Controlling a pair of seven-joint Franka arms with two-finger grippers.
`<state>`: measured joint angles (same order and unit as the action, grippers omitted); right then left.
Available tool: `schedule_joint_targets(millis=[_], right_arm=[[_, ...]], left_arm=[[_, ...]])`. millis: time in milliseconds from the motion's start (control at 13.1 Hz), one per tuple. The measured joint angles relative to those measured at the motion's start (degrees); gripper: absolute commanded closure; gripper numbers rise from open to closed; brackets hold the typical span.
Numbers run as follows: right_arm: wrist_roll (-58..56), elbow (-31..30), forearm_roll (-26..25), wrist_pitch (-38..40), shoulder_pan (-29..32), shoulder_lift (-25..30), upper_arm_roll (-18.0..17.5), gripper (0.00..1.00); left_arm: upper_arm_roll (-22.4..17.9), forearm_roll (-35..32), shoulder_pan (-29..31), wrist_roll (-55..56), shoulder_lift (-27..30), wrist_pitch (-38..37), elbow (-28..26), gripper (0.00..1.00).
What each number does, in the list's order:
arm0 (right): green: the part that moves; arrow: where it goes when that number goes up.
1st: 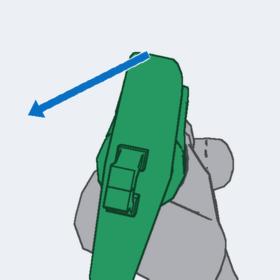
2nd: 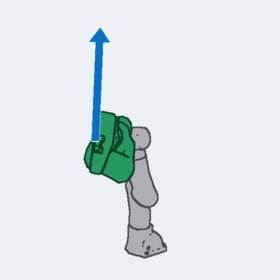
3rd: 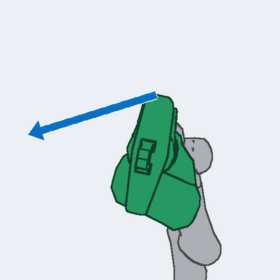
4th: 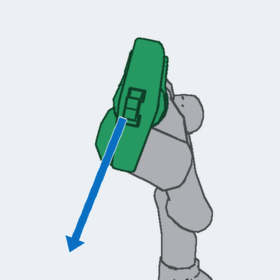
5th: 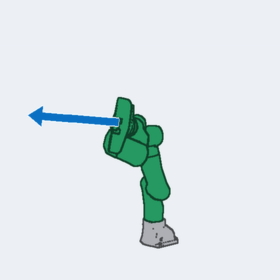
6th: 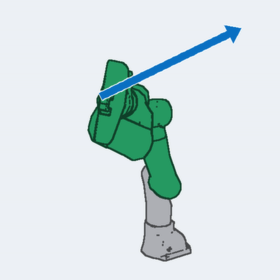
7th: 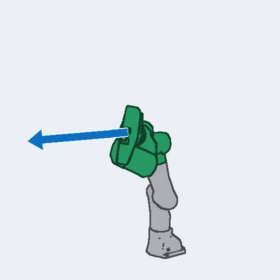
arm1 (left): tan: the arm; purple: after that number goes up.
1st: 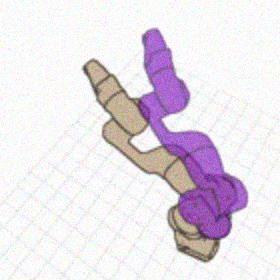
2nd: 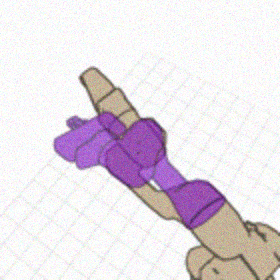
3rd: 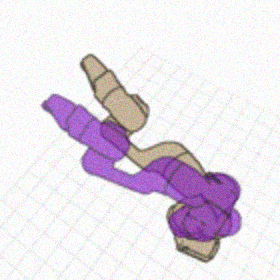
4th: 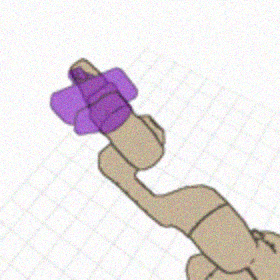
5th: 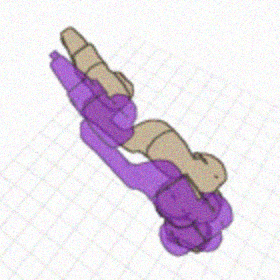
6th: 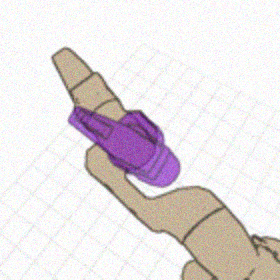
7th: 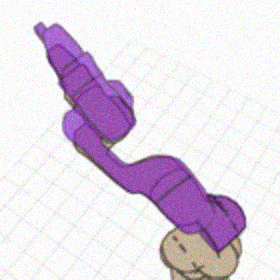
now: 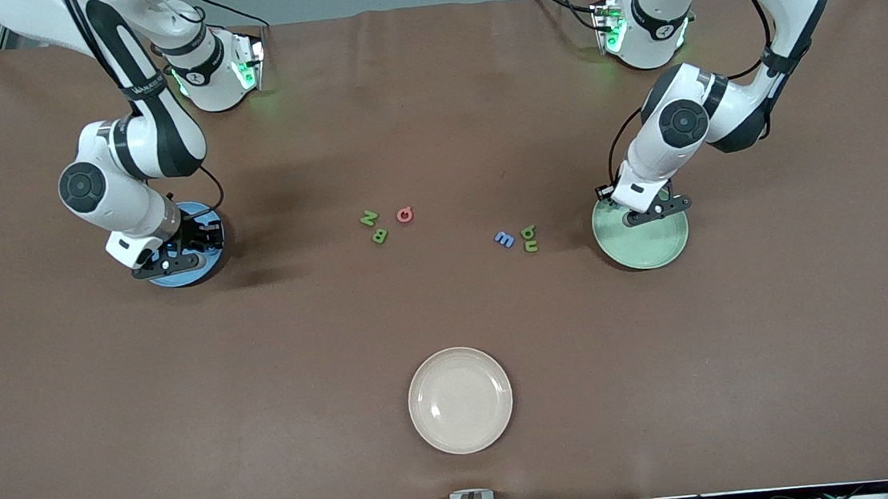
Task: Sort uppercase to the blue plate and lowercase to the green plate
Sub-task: 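Place the G on the blue plate while the left places x on green, then reach the green B with the right gripper while the left grasps e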
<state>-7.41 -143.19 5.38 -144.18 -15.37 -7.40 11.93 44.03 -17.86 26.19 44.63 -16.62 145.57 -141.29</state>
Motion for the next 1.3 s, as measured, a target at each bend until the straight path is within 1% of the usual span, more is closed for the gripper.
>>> schedule_joint_targets(millis=[76,152,229,305,381,457,610,686,838,990,1143,1295], right_arm=[[-0.11,-0.83,-0.06,-0.5,0.36,0.0,0.0,0.92],[-0.24,-1.08,-0.11,-0.53,0.74,0.0,-0.02,0.92],[-0.89,-1.11,-0.14,-0.53,1.41,0.01,-0.03,0.91],[-2.14,-1.12,-0.14,-0.53,2.54,0.01,-0.05,0.84],[-3.54,-1.14,-0.15,-0.52,4.03,0.01,-0.05,0.56],[-4.83,-1.17,-0.15,-0.51,5.48,0.01,-0.03,0.01],[-6.05,-1.21,-0.17,-0.38,7.01,0.01,-0.03,0.0],[-6.11,-1.21,-0.17,-0.18,7.05,0.01,-0.08,0.0],[-5.78,-1.07,-0.17,1.64,6.89,0.11,-0.57,0.0],[-2.07,-0.51,-0.16,4.15,5.51,1.23,-1.21,0.0],[7.14,0.44,-0.16,7.15,0.3,3.35,-1.54,0.0],[18.8,1.29,-0.15,7.92,-7.72,4.96,-1.92,0.0]], left_arm=[[-0.01,-0.07,0.13,0.0,-0.02,0.0,-0.01,0.52],[-0.01,-0.1,0.23,0.0,-0.02,0.05,-0.01,0.37],[-0.01,-0.11,0.29,0.0,-0.02,0.17,0.01,0.3],[-0.01,-0.12,0.32,0.0,-0.02,0.39,0.08,0.23],[0.02,-0.14,0.33,0.0,-0.01,0.54,0.29,0.18],[0.22,-0.17,0.34,0.0,0.01,0.64,0.69,0.12],[1.78,-0.17,0.38,0.84,0.06,0.69,2.15,0.05],[3.18,-0.17,0.34,2.8,0.06,0.7,3.17,0.01],[5.96,-0.17,-0.88,9.72,0.0,0.67,5.57,0.01],[6.51,-0.16,-5.08,19.34,-0.91,-0.22,8.8,0.01],[6.52,-0.17,-9.55,29.45,-3.26,-2.06,12.93,0.01],[6.44,-0.17,-12.35,35.86,-6.5,-3.58,17.17,0.0]])
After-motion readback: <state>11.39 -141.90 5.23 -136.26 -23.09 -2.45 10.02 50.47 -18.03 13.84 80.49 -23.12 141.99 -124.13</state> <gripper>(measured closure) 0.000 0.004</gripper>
